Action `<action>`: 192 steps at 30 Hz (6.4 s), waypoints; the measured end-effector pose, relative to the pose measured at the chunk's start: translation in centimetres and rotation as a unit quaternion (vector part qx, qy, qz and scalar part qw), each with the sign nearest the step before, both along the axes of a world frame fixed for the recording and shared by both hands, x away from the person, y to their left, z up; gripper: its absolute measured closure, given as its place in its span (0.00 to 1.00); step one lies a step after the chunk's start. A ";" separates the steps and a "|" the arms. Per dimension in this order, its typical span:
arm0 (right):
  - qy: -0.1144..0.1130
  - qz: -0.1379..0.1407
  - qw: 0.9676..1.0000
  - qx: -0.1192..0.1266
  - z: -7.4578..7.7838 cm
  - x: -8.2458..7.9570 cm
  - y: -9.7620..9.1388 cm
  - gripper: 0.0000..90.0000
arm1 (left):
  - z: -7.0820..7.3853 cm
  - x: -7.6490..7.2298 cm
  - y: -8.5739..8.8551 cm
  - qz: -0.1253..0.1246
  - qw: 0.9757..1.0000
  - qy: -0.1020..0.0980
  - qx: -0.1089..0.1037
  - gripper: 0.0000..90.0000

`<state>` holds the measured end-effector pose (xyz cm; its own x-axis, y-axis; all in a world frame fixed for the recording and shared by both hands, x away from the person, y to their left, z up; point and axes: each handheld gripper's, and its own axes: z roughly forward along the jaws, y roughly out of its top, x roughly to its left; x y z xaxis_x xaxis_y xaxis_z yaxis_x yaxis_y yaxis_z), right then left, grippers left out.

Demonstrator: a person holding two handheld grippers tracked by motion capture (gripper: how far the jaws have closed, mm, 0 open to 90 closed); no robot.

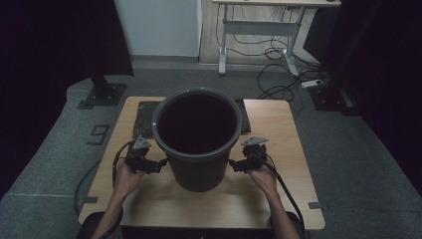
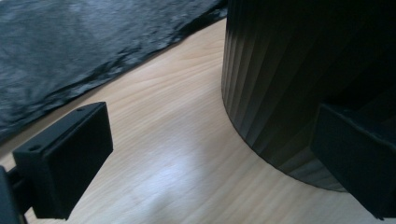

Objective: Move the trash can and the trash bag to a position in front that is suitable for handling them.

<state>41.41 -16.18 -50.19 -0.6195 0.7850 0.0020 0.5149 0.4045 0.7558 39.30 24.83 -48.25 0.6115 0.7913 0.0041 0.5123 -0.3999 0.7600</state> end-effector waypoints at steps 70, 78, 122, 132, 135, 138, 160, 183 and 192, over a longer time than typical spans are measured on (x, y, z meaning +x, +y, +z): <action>0.087 -0.100 0.990 -0.056 -3.0 10.2 -5.9 0.97 | -6.5 -0.7 5.3 0.023 0.997 0.062 0.038 0.00; 0.084 -0.092 0.991 -0.046 -2.8 5.6 -6.2 0.97 | -6.5 -0.7 5.3 0.024 0.997 0.062 0.038 0.00; 0.089 -0.172 0.980 -0.046 -3.1 6.2 -13.1 0.96 | -6.5 -0.7 5.0 0.025 0.997 0.062 0.039 0.00; 0.081 -0.149 0.985 -0.045 -3.3 -2.7 -11.8 0.96 | -6.5 -0.7 4.8 0.027 0.997 0.061 0.037 0.00; 0.080 -0.138 0.986 -0.045 -3.3 -5.6 -10.9 0.95 | -6.5 -0.7 4.8 0.027 0.997 0.061 0.037 0.00; 0.087 -0.125 0.987 -0.061 -2.9 -7.7 -10.3 0.84 | -6.5 -0.7 4.8 0.027 0.997 0.061 0.037 0.00; 0.105 -0.099 0.988 -0.055 -2.8 -4.6 -9.3 0.96 | -6.5 -0.7 4.7 0.027 0.997 0.061 0.037 0.00; 0.091 -0.148 0.984 -0.041 -3.1 3.3 -7.3 0.84 | -6.5 -0.7 4.6 0.028 0.997 0.061 0.037 0.00; 0.101 -0.110 0.987 -0.056 -2.9 -3.0 -6.8 0.93 | -6.5 -0.8 4.6 0.029 0.997 0.061 0.037 0.00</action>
